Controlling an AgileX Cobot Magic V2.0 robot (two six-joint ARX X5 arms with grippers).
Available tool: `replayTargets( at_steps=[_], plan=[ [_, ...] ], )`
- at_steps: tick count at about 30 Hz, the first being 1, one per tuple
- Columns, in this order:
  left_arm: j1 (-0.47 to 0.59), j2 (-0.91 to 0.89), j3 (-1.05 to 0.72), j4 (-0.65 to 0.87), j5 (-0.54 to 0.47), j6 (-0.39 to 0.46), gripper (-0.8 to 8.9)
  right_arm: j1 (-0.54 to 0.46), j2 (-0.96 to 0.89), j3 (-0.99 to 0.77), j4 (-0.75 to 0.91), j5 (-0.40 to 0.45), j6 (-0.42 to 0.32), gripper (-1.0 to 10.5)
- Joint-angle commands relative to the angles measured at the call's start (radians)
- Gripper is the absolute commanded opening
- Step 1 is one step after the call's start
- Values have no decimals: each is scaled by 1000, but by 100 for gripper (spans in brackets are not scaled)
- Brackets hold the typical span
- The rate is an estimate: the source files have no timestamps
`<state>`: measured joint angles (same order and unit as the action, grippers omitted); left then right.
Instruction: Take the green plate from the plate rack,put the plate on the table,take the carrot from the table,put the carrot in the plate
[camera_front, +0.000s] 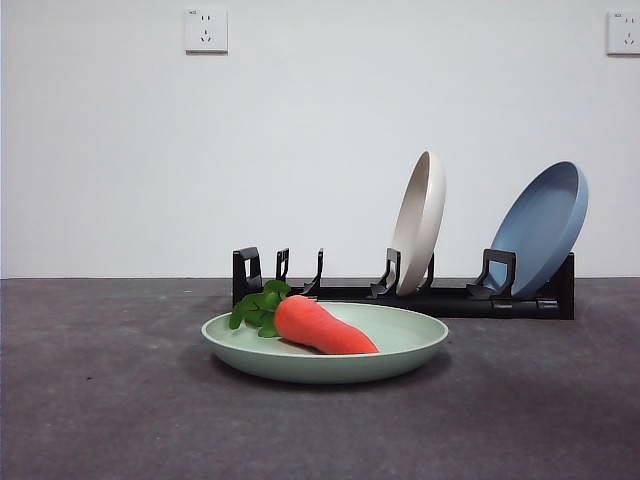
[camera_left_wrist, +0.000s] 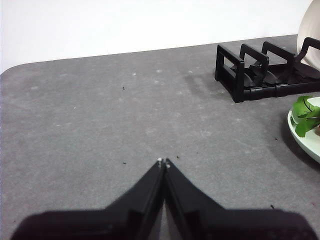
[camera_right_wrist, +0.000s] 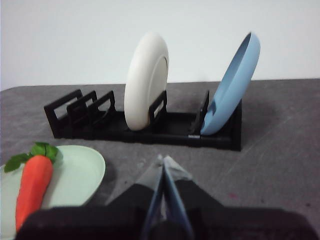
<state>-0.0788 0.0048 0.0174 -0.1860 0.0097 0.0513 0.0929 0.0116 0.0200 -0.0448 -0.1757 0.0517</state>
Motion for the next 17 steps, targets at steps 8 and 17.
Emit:
replayTargets(
  at_steps=[8, 17],
  plan=[
    [3, -2, -14, 3, -4, -7, -3, 0, -11, -14, -130, 28, 16, 2],
    [2, -2, -14, 4, -4, -7, -3, 0, -11, -14, -125, 25, 89, 2]
  ],
)
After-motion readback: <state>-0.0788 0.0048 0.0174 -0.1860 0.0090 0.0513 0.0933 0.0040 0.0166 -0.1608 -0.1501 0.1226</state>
